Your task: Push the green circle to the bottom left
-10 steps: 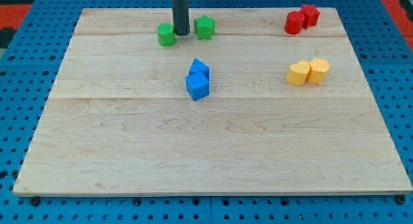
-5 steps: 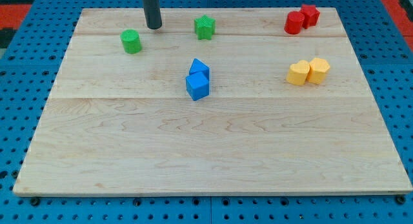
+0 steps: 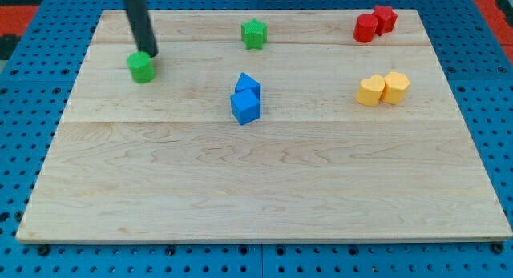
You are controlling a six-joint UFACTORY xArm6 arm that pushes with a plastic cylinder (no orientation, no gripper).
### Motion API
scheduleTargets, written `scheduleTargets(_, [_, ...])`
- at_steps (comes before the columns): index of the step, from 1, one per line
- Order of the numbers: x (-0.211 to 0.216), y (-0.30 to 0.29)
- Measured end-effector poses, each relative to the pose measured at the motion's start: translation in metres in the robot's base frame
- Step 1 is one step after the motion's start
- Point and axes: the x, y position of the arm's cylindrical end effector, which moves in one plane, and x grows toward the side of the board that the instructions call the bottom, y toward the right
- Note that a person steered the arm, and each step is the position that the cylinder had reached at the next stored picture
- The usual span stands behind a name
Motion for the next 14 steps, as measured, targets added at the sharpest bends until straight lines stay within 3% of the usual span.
scheduleTargets(1, [0.054, -0.049])
scheduleTargets(2, [0.108, -0.059])
scheduleTargets(4, [0.056, -0.054])
scheduleTargets(5, [0.075, -0.025])
scheduleTargets(6, [0.127, 0.001])
scheduleTargets(8, [0.115, 0.016])
scheduleTargets(9, [0.135, 0.043])
scheduleTargets(11, [0.204, -0.008])
scheduleTargets(12, [0.186, 0.004])
scheduleTargets(13, [0.197, 0.039])
scheduleTargets(14, [0.237, 0.027])
